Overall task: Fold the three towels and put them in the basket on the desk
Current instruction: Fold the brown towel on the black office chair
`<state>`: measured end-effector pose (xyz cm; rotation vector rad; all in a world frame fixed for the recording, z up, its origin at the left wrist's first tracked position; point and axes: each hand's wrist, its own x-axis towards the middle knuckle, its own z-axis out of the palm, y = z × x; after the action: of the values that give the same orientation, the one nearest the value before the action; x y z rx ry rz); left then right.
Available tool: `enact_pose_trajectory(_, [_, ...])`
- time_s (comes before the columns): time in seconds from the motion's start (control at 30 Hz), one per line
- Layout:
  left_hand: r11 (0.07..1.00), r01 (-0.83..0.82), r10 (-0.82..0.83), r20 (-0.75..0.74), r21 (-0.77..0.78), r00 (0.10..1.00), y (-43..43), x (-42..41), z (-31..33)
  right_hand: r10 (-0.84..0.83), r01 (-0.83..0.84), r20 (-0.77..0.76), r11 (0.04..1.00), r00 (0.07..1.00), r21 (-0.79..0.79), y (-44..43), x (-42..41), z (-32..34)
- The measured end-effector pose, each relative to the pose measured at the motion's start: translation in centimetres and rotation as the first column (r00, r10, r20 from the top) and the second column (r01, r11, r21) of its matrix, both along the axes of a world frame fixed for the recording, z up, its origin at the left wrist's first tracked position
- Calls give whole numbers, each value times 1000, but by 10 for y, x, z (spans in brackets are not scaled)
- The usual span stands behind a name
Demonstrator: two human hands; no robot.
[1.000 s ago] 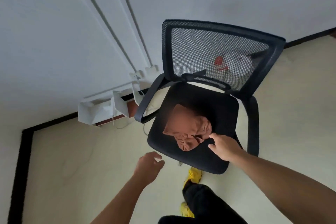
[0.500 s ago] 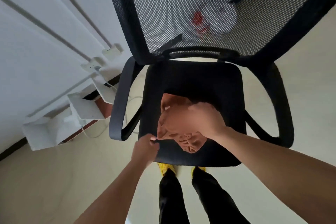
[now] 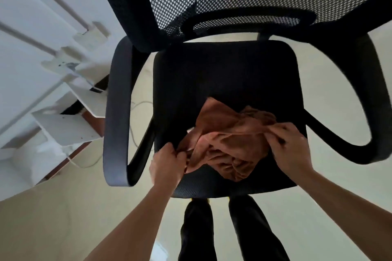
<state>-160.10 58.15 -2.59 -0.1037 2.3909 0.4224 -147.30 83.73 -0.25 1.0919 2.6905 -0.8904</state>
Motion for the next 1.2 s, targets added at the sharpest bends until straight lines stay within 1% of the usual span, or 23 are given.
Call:
enact_pose_trajectory(0.1, [997,13,-8,64,-81,998,-23,7,9,-196,196,145,980,970,10,20,35,10])
enact_pose_trajectory(0.2, [997,42,-34,130,-67,991,-28,9,13,-257,286,291,956,922,-62,22,44,8])
enact_pose_trajectory(0.27, [1000,26,-26,32,10,999,-20,0,16,-330,341,222,940,917,-11,22,29,12])
enact_pose_trajectory(0.33, [994,33,-15,-173,104,985,-3,-16,19,-343,341,67,939,937,37,19,-2,22])
enact_pose_trajectory(0.4, [976,192,-162,-250,99,955,19,-36,19,-233,232,-91,973,968,-13,15,-43,31])
enact_pose_trajectory(0.43, [948,316,-296,-232,51,927,28,-43,18,-151,142,-106,986,983,-91,8,-64,34])
enact_pose_trajectory(0.47, [885,464,-457,-225,-24,860,79,-12,21,-28,20,-50,988,998,-151,39,-42,43])
enact_pose_trajectory(0.5, [823,562,-567,-189,-86,802,93,-8,22,163,-149,72,974,984,-171,41,-47,45])
enact_pose_trajectory(0.53, [779,615,-627,-146,-124,765,95,-9,22,330,-299,231,941,915,-157,34,-54,36])
enact_pose_trajectory(0.57, [749,647,-662,-107,-144,742,93,-7,22,415,-405,351,908,839,-104,31,-57,30])
enact_pose_trajectory(0.6, [751,641,-655,-56,-159,754,88,-4,21,410,-423,364,905,837,-45,30,-57,27])
enact_pose_trajectory(0.63, [780,607,-615,-7,-156,788,79,0,18,339,-353,311,935,888,-12,33,-55,26])
enact_pose_trajectory(0.67, [811,565,-568,26,-154,823,69,7,16,190,-190,200,982,961,-19,40,-51,24])
enact_pose_trajectory(0.7, [827,538,-534,68,-163,843,57,15,14,-18,25,85,997,996,-77,48,-47,23])
enact_pose_trajectory(0.73, [816,547,-534,118,-188,837,47,23,14,-277,269,-2,934,961,-236,59,-44,21])
enact_pose_trajectory(0.77, [801,564,-533,188,-203,825,37,30,14,-505,442,-33,784,863,-436,69,-43,24])
enact_pose_trajectory(0.8, [778,589,-540,246,-218,805,28,35,13,-667,529,9,583,745,-616,78,-44,27])
enact_pose_trajectory(0.83, [764,606,-543,286,-222,790,23,39,12,-735,552,80,428,674,-716,85,-43,26])
enact_pose_trajectory(0.87, [775,598,-537,285,-205,794,25,40,12,-755,560,148,324,639,-763,91,-41,27])
enact_pose_trajectory(0.93, [852,515,-495,173,-99,852,42,40,12,-720,609,266,267,641,-747,97,-31,23])
enact_pose_trajectory(1.03, [918,344,-350,-10,198,937,89,35,7,-665,710,408,270,626,-650,89,-12,11])
enact_pose_trajectory(1.1, [894,321,-344,18,312,939,119,35,2,-646,740,461,252,608,-623,78,-5,4])
enact_pose_trajectory(1.2, [873,398,-436,86,281,896,135,42,-5,-647,756,493,208,582,-620,72,-3,-4])
